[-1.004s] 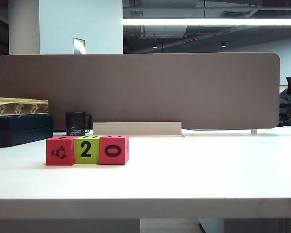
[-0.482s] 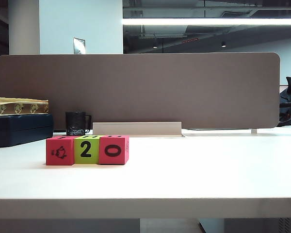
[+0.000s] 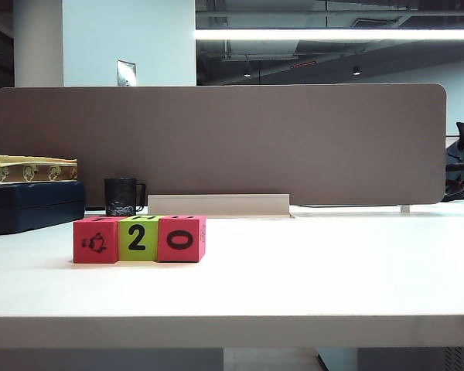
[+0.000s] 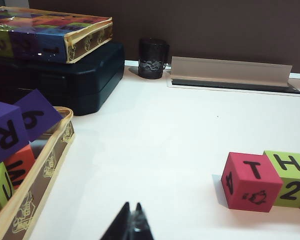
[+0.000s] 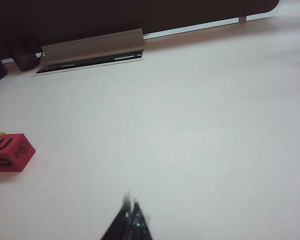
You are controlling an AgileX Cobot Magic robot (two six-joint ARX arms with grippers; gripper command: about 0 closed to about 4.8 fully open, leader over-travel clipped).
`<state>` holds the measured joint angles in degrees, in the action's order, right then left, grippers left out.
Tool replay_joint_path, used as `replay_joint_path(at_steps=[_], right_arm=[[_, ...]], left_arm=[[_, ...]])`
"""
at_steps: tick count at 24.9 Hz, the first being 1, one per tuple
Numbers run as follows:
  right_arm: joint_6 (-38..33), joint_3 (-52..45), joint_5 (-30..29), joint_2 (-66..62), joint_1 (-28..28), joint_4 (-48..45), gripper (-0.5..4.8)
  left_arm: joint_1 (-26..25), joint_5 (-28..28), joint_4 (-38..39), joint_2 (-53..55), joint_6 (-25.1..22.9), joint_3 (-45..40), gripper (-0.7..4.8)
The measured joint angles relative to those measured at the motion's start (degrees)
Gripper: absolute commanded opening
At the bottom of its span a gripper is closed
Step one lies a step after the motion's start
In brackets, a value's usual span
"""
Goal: Select the appropriate blocks from the scattered letter blocks on the table and arrange them in a row to spell out "THU".
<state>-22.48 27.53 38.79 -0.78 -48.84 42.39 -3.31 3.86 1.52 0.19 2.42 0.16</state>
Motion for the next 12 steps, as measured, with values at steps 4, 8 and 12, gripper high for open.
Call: replay_joint_path(at_steps=[4,8,12], right_arm=[[-1.77,-1.79,1.16,0.0,0.02,-6.93,-0.01],[1.84,-5.99,1.03,0.02,0.09,-19.43,-0.01],[2.47,-10.36,-0.28,0.02,0.11,-22.38,-0.01]], left_arm=[[0.0,0.0,0.0,0.0,0.0,0.02,-0.05],[0.0,-0.02,0.0,0.0,0.0,0.0,-0.05],[0.0,0.0,0.0,0.0,0.0,0.0,-0.05]])
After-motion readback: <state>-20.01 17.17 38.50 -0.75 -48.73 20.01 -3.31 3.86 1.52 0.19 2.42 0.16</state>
